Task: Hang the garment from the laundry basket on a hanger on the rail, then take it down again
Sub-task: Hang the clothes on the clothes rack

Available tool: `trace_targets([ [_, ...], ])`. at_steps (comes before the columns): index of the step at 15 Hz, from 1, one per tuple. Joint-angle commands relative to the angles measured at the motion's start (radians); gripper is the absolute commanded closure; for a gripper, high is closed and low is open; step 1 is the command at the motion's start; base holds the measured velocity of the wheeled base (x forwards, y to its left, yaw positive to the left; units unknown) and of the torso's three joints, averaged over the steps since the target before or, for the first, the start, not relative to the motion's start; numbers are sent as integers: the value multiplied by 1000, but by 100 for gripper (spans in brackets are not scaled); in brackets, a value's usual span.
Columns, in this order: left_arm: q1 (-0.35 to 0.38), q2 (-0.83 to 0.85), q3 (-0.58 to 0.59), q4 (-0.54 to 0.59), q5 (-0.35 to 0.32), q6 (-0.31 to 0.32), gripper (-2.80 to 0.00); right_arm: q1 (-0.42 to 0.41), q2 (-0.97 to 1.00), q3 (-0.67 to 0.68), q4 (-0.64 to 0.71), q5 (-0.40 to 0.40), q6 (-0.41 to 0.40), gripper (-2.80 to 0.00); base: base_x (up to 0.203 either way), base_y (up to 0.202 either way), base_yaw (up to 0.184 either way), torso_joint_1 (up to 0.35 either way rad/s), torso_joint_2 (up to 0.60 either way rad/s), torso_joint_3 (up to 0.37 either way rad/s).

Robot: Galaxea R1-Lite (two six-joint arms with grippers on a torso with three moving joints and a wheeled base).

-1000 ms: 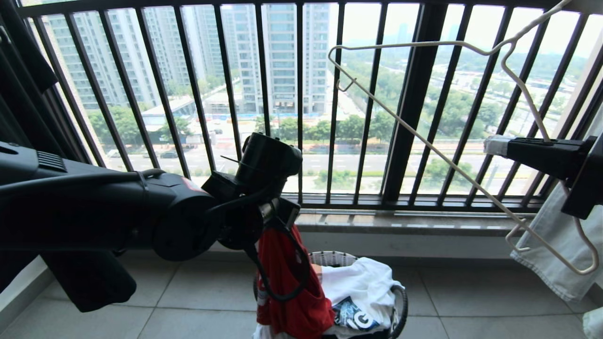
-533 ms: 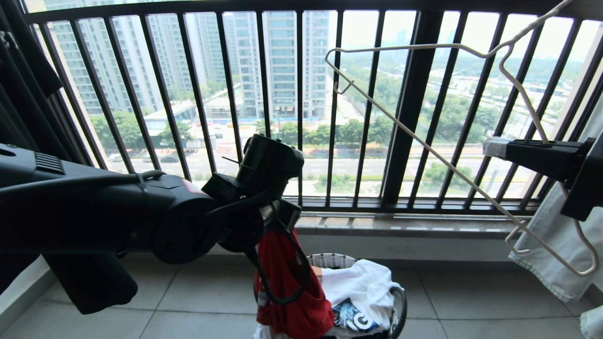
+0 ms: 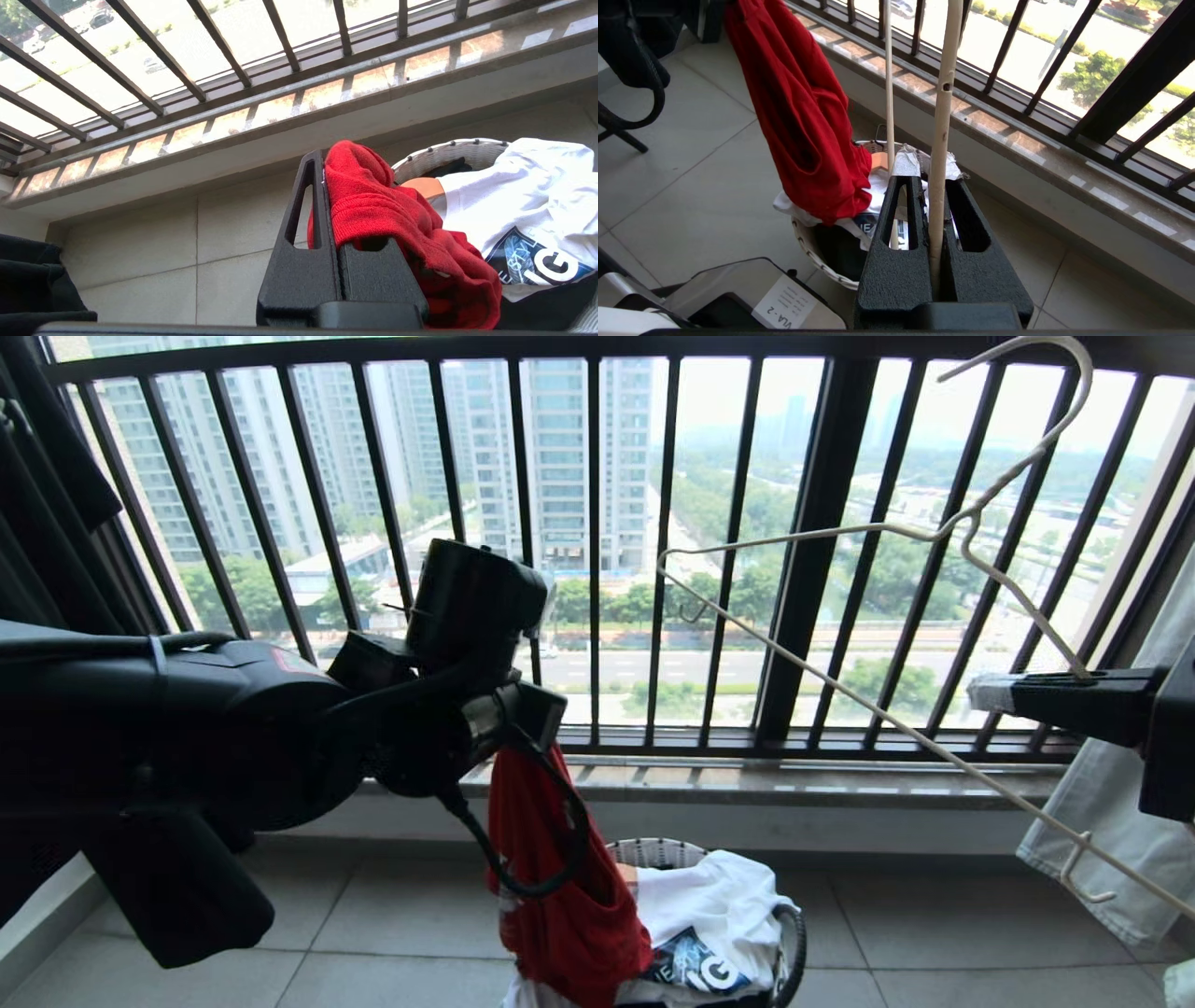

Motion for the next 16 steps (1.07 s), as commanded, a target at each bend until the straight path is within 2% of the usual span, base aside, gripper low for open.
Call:
trace_targets([
  [1,7,-56,-7,-56,-6,-9,0,-3,2,-13,68,9,-43,0,0,0,0,0,0,0],
  [5,66,-52,-40,-81,-11,-11,0,5,10,-7,220,19,-161,0,0,0,0,0,0,0],
  [8,71,-41,-44,-82,-11,-11,0,54,16,2,234,57,-163,0,0,0,0,0,0,0],
  [13,81,0,-51,-89,-11,-9,0,110,18,7,250,213,-160,0,0,0,0,0,0,0],
  [16,81,8,-51,-108,-10,-9,0,152,69,4,244,237,-122,0,0,0,0,0,0,0],
])
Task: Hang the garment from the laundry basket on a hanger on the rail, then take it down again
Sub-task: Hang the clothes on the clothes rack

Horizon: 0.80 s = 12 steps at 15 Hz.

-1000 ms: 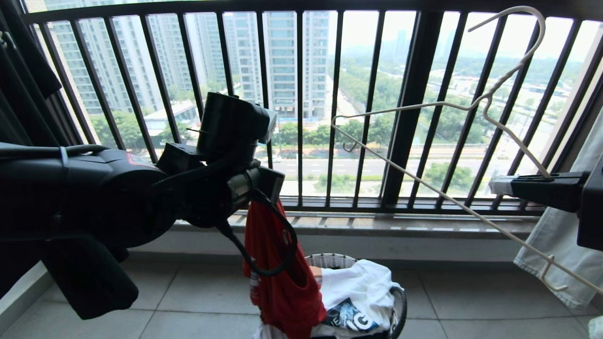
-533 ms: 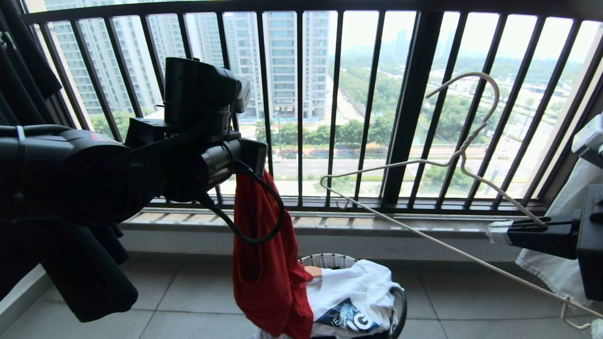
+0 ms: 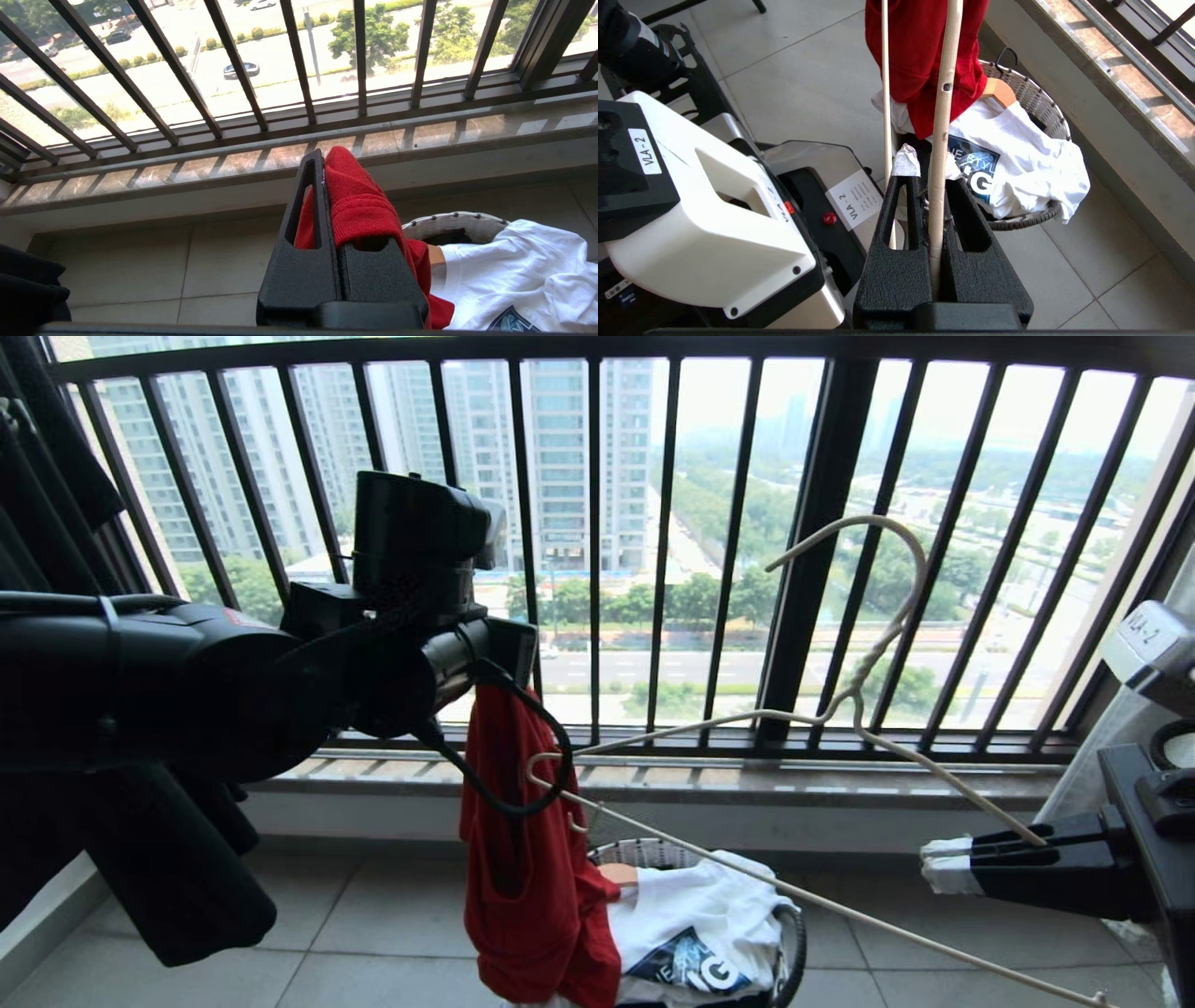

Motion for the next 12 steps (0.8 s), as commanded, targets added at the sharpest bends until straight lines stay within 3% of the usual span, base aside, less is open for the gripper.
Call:
trace_targets([
  [1,0,12,1,-2,4,1,0,41,53,-6,-5,8,43,0,0,0,0,0,0,0],
  [7,-4,11,4,-1,2,2,0,75,149,-12,-187,19,270,0,0,0,0,0,0,0],
  [12,-18,-11,11,1,1,1,0,75,210,-28,-238,18,362,0,0,0,0,0,0,0],
])
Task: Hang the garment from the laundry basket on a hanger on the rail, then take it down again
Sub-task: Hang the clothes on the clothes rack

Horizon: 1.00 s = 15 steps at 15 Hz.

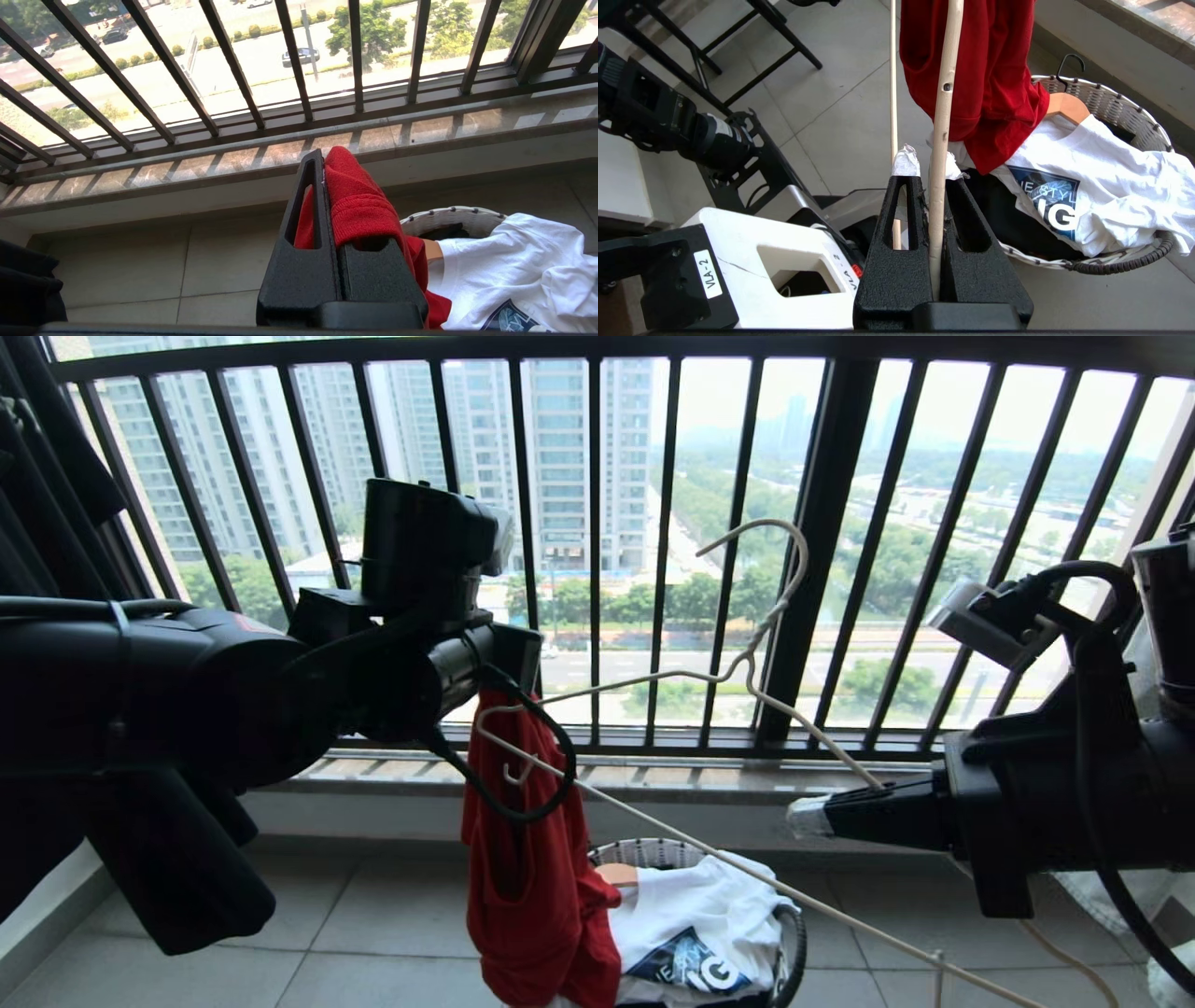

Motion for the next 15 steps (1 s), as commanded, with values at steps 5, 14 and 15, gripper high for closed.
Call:
trace_targets([
  [5,-11,-32,14,1,8,8,0,-17,34,-12,-30,-41,32,0,0,0,0,0,0,0],
  [14,27,-25,-3,2,11,15,0,-75,26,-18,-19,-46,-3,0,0,0,0,0,0,0],
  [15,26,-33,0,5,9,16,0,-75,28,-20,-24,-46,-1,0,0,0,0,0,0,0],
])
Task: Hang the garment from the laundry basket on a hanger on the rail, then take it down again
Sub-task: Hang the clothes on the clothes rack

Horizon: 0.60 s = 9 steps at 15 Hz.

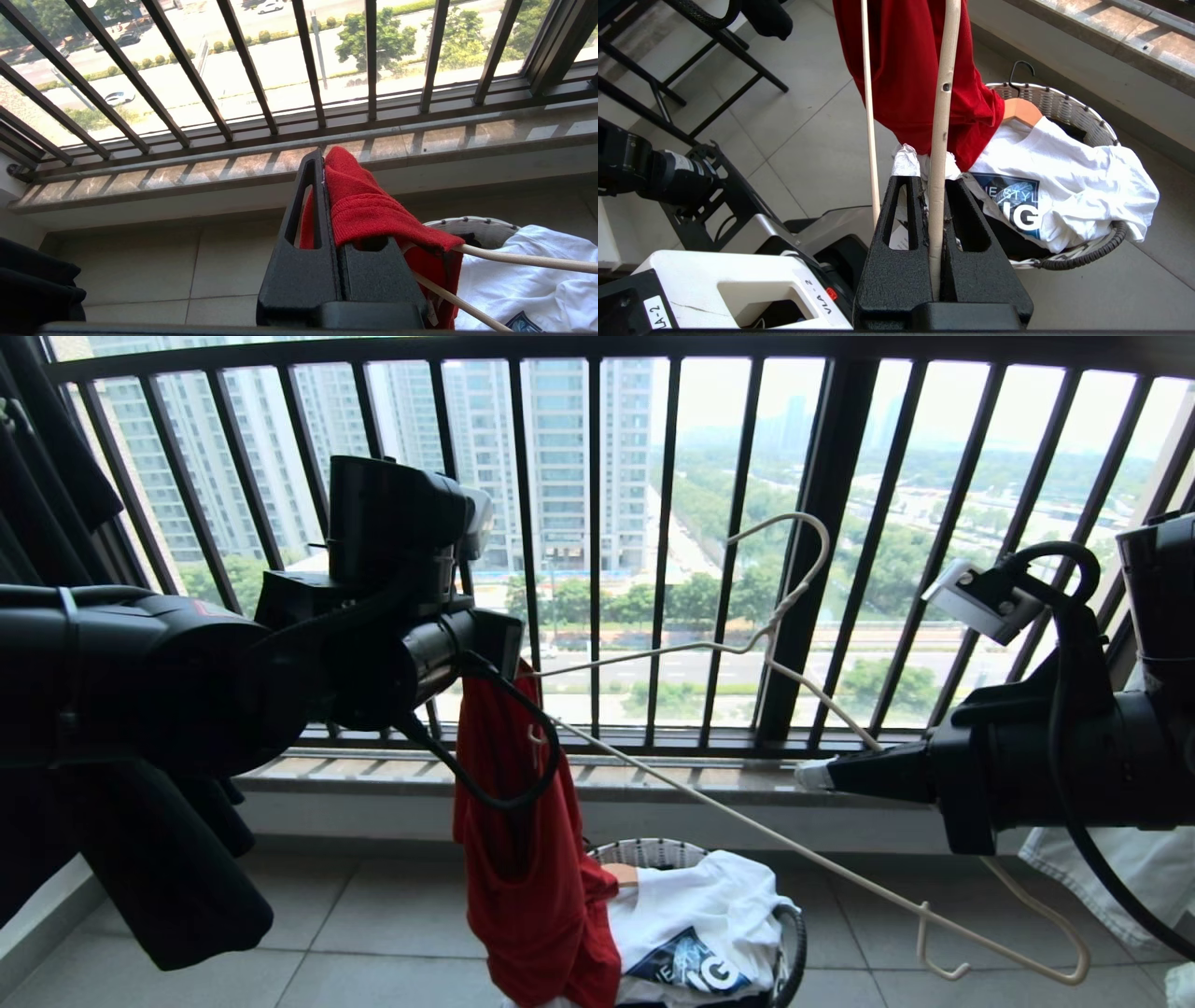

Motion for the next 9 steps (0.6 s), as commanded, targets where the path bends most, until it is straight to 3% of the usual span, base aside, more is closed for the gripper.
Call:
trace_targets([
  [1,-1,-14,5,5,-3,2,0,0,2,-1,-5,3,1,0,0,0,0,0,0,0],
  [4,-40,-15,21,7,-8,1,0,3,7,0,-8,9,0,0,0,0,0,0,0,0],
  [9,-70,-36,42,54,-96,-4,0,10,-17,3,1,11,-3,0,0,0,0,0,0,0],
])
